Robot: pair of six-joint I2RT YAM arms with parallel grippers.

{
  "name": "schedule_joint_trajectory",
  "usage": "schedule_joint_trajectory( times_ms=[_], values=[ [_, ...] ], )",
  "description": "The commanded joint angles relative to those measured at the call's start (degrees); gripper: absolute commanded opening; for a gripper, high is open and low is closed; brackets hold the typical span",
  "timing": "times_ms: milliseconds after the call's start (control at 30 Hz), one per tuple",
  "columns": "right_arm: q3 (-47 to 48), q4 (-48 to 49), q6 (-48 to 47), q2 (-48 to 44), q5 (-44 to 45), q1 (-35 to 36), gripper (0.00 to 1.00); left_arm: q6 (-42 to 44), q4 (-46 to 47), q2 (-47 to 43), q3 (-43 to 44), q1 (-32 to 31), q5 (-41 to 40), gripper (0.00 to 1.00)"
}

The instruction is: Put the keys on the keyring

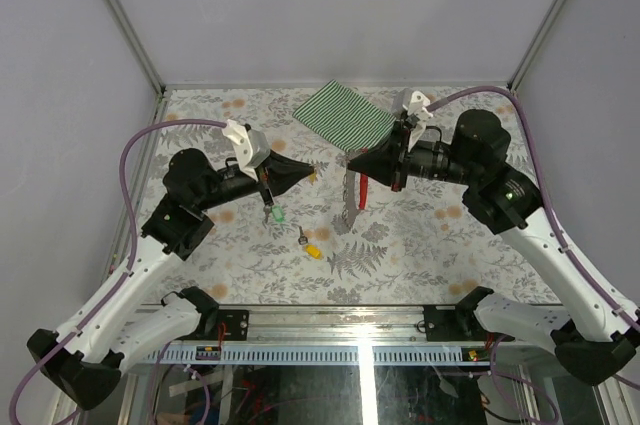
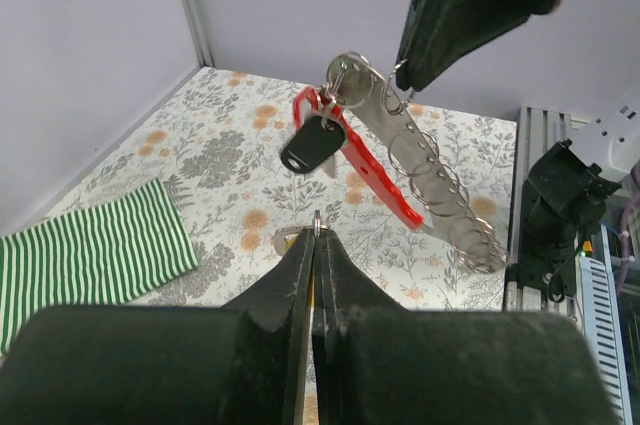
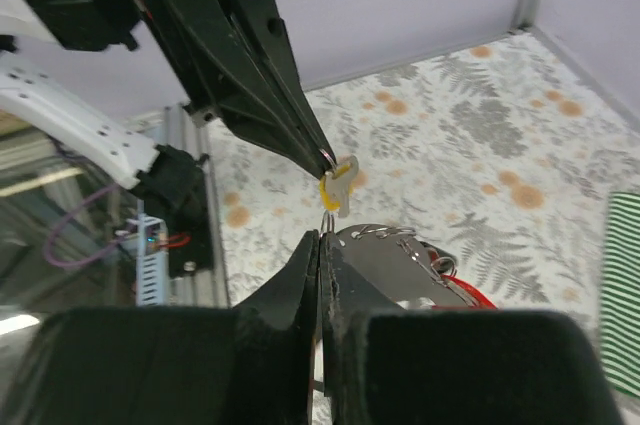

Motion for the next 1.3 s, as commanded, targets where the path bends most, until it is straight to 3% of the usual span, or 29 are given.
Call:
schedule_joint_trajectory(
  times_ms=[0, 167, 333, 800, 1267],
  values=[
    [-2.69, 15.21, 12.55, 0.39, -16.89, -4.59, 0.0, 3.45, 5.37, 0.0, -0.44, 0.52, 4.85, 0.0],
    [-8.92, 29.09, 24.48, 0.48, -24.94, -10.11, 0.0, 4.2, 7.12, 0.18, -0.45, 0.52, 6.75, 0.0],
    [-11.33, 35.8, 30.01, 1.2, -28.47, -10.53, 0.0, 3.89, 8.91, 1.15, -0.39, 0.5, 8.59, 0.0],
    [-9.75, 29.19, 26.55, 3.52, -25.65, -10.4, 0.0, 0.73, 14.65, 5.76, 0.96, 0.35, 12.49, 0.0],
    [-10.12, 30.65, 27.83, 4.41, -26.65, -10.28, 0.0, 0.06, 16.32, 7.78, 1.91, -1.52, 12.87, 0.0]
  ],
)
